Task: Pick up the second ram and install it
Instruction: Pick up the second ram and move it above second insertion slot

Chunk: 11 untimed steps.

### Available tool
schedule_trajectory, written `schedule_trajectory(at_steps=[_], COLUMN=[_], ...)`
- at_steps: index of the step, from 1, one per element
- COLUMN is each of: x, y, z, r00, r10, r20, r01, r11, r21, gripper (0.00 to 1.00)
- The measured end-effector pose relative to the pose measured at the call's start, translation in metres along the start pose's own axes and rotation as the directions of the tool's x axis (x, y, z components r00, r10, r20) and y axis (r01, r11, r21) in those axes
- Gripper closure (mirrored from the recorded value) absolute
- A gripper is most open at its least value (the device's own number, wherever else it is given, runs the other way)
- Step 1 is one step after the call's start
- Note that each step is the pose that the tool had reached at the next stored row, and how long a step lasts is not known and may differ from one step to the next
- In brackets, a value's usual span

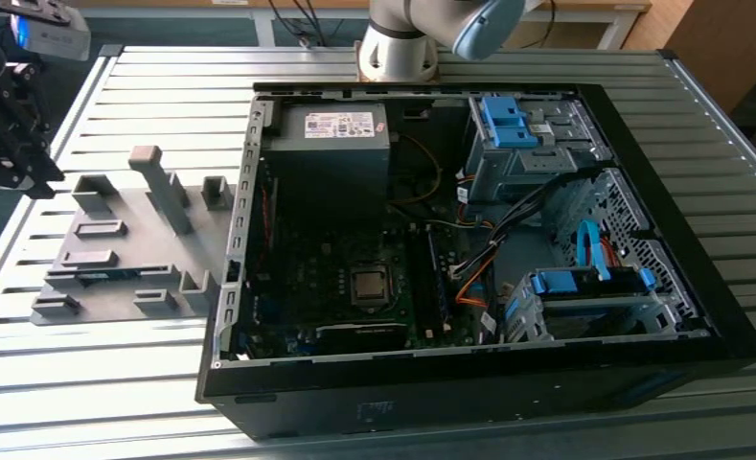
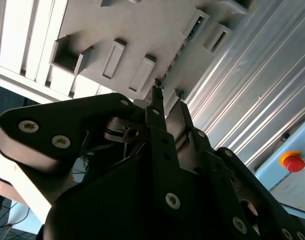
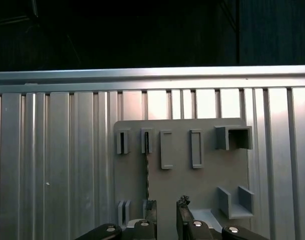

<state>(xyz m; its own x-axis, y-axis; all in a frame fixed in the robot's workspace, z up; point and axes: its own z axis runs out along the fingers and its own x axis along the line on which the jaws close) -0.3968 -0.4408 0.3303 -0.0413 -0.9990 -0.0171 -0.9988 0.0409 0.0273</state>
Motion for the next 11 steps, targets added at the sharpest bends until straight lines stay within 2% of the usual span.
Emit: schedule_trajectory(at_steps=[11], x=[0.0003], y=[-0.0001], z=[0.0036], r00=[1.0], r10=[-0.001], r20=[-0.0004], r01=[0.001], r11=[1.0], r21=[0.0005], gripper=[0.7])
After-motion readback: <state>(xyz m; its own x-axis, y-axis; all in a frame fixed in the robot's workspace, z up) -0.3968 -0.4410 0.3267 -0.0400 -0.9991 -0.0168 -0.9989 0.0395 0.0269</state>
